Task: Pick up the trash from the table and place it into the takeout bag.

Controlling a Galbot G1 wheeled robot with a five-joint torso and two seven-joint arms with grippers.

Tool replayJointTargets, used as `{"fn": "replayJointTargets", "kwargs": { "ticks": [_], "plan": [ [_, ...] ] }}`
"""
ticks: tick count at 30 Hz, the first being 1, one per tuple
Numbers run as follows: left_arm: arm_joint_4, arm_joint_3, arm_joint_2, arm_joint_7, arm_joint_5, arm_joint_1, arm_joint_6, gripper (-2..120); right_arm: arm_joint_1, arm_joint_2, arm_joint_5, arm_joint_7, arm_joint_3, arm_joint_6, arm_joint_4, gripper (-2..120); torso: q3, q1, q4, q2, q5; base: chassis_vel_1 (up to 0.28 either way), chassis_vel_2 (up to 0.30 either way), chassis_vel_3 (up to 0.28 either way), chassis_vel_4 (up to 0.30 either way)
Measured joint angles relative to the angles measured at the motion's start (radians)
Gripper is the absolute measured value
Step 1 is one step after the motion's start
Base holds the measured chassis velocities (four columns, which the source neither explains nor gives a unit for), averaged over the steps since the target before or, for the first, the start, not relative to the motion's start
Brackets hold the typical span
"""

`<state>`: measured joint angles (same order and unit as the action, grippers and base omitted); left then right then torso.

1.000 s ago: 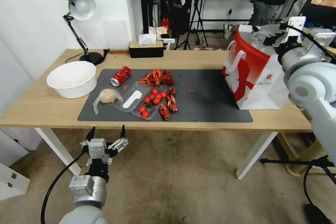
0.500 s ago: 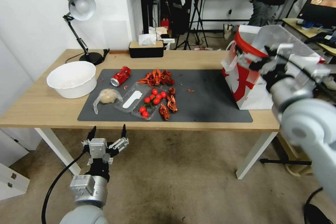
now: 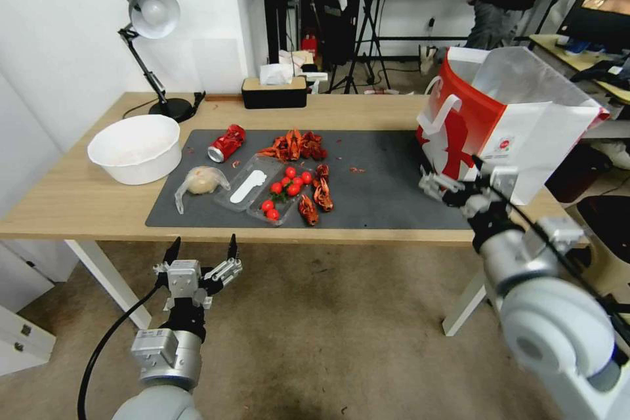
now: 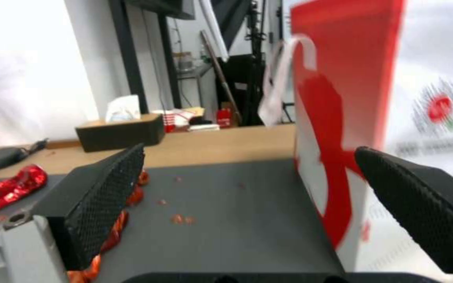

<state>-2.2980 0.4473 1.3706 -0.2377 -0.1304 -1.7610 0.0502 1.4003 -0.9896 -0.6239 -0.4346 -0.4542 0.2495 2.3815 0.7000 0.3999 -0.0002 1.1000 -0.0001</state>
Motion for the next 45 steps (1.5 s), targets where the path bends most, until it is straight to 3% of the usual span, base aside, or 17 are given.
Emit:
{"fn": "replayJointTargets", "kwargs": {
  "ticks": [6,9,23,45],
  "plan": [
    [-0.001,-0.005,0.002,0.001,0.000,-0.001,-0.001,100,0.136,-0.080,0.101,0.001,0.013,-0.100,-0.005,100,0.000,0.000,0.0002,0.000,0.0001,0.000,0.000,0.000,0.000],
    [-0.001,-0.006,0.002,0.001,0.000,-0.004,-0.004,100,0.230,-0.137,0.182,0.007,0.041,-0.194,-0.025,100,0.000,0.000,0.0002,0.000,0.0000,0.000,0.000,0.000,0.000],
    [0.000,-0.008,0.001,0.002,-0.002,0.002,-0.008,100,0.348,-0.244,0.371,0.030,0.109,-0.441,-0.138,100,0.000,0.000,0.0003,0.000,0.0001,0.000,0.000,0.000,0.000],
    [0.014,-0.009,0.002,0.003,-0.003,0.011,-0.014,100,0.365,-0.273,0.443,0.087,0.124,-0.547,-0.215,100,0.000,0.000,0.0003,0.000,0.0001,0.000,0.000,0.000,0.000]
  ]
}}
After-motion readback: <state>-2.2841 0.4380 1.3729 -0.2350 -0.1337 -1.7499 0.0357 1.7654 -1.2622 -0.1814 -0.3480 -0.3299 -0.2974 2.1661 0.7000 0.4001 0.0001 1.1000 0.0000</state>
